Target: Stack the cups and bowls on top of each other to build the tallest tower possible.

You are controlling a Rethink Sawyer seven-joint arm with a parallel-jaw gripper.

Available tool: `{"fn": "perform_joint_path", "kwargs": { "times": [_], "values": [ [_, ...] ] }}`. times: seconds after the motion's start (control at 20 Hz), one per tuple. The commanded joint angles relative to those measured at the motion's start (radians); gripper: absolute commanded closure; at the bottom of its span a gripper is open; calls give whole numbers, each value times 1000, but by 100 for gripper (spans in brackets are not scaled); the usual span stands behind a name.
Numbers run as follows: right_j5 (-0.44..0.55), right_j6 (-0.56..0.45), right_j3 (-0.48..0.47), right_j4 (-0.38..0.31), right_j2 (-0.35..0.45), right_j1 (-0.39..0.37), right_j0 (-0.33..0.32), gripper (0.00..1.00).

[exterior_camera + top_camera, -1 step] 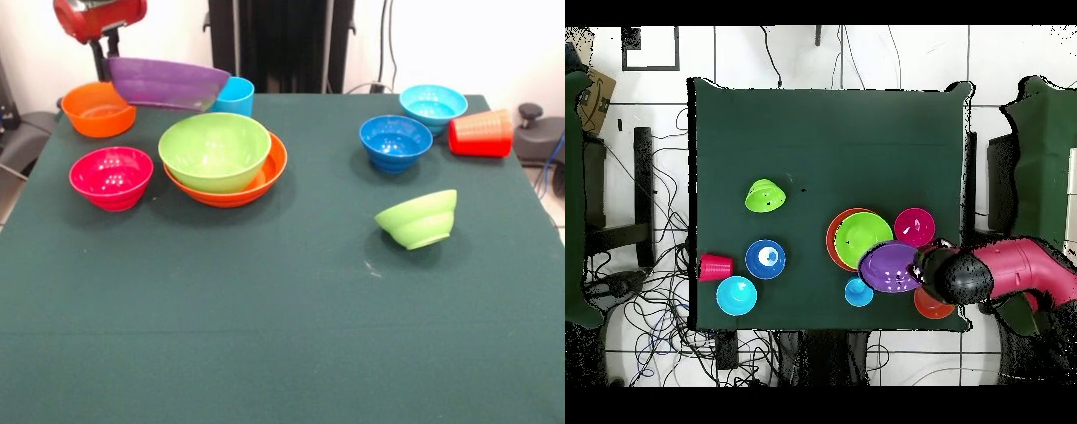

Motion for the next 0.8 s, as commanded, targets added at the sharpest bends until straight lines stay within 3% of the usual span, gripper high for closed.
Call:
{"fn": "perform_joint_path", "kwargs": {
  "times": [0.05, 0.35, 0.8],
  "values": [
    [-64, -183, 14, -87, -36, 67, 77, 100],
    [-60, -50, 40, -70, -62, 42, 155, 100],
    [-90, 9, 51, -50, -75, 3, 215, 100]
  ]
}}
